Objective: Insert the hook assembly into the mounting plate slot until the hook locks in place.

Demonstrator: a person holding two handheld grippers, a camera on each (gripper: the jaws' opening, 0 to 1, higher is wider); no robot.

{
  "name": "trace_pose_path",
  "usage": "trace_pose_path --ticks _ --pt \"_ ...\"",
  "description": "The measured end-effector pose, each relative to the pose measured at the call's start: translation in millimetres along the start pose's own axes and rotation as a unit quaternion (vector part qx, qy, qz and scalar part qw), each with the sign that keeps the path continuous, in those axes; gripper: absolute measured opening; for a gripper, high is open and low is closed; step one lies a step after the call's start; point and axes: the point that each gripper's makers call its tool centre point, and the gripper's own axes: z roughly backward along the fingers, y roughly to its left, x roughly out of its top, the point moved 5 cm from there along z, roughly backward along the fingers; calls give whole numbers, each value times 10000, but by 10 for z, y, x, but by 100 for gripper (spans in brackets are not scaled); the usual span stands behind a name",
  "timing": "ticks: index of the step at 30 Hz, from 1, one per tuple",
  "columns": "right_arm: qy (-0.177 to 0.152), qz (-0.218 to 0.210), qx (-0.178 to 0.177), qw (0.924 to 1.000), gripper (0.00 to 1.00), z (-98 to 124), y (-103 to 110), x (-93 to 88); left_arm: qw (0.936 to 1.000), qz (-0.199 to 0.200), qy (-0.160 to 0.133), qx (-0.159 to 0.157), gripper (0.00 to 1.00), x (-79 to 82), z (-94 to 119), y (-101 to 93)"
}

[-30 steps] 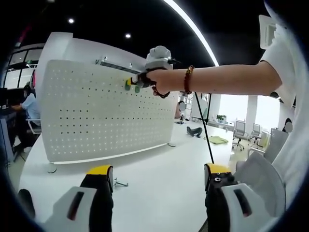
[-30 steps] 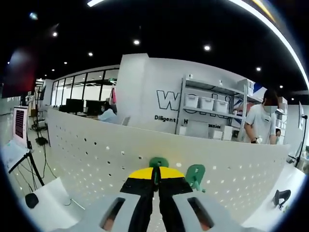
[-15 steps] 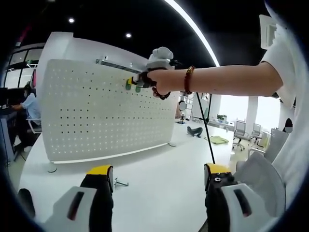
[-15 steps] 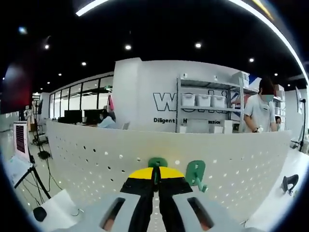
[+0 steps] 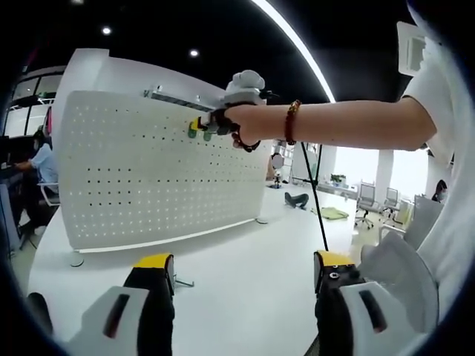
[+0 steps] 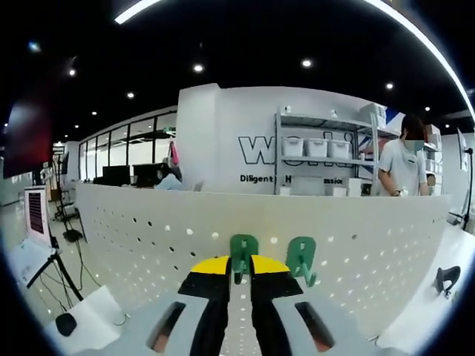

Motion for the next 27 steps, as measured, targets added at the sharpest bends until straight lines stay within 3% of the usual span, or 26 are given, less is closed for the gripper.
trace_pose_path --ticks 3,21,27 --pt "132 -61 43 9999 14 -7 0 -65 10000 4 -9 -3 79 5 1 -3" --pt "155 27 408 9990 27 118 35 -118 9999 -80 20 -90 79 31 -53 -91" --pt "174 -54 515 9985 28 182 -13 -158 9999 -125 61 -91 79 52 -62 -124"
